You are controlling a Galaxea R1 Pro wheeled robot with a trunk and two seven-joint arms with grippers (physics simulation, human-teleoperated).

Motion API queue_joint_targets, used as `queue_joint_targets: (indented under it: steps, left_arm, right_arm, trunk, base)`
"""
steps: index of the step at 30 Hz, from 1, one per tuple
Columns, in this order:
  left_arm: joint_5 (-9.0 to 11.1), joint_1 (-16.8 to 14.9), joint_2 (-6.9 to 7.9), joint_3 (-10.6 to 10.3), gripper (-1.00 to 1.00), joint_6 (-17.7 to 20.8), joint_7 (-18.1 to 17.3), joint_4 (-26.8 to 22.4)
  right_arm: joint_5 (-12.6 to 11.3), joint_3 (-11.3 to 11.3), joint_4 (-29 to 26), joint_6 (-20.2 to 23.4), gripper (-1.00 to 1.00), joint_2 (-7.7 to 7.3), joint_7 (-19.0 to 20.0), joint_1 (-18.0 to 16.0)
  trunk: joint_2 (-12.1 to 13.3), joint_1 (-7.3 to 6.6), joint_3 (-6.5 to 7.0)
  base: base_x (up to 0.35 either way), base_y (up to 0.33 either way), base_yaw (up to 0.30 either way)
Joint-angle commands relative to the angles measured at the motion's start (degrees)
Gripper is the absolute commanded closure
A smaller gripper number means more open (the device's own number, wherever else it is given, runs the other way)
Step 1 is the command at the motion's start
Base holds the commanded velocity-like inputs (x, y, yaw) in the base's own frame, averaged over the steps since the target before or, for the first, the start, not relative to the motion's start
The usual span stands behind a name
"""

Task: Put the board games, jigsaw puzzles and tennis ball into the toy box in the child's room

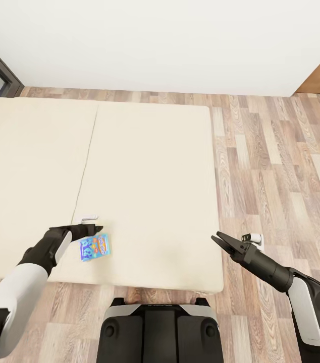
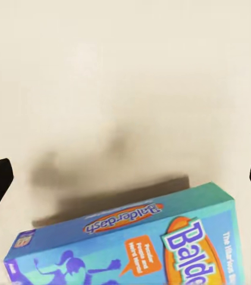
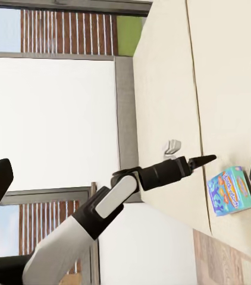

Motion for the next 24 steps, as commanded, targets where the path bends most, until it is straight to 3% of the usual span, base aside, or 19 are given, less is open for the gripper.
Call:
queue_joint_targets:
  steps: [1,13,24]
  left_arm:
    - [0.52,-0.01,0.2,0.13,-1.0,0.57,-0.12,-0.08]
    - [0.59,0.14,3.37,0.19,-1.0,7.14,-2.03,0.14]
    - [0.6,0.85,3.72,0.12,-1.0,9.0,-2.55,3.33]
  right_arm:
    - [0.11,-0.05,-0.01,0.21,-1.0,0.0,0.22,-0.03]
    - [0.11,-0.11,0.06,0.21,-1.0,-0.07,0.22,-0.03]
    - [0.21,-0.05,0.31,0.2,-1.0,-0.01,0.22,-0.03]
  trunk:
    - [-0.08,0.03,-0.06]
    - [-0.08,0.03,-0.06]
    - [-0.08,0.03,-0.06]
  base:
    - [0.0,0.0,0.0]
    - [0.0,0.0,0.0]
    - [0.0,0.0,0.0]
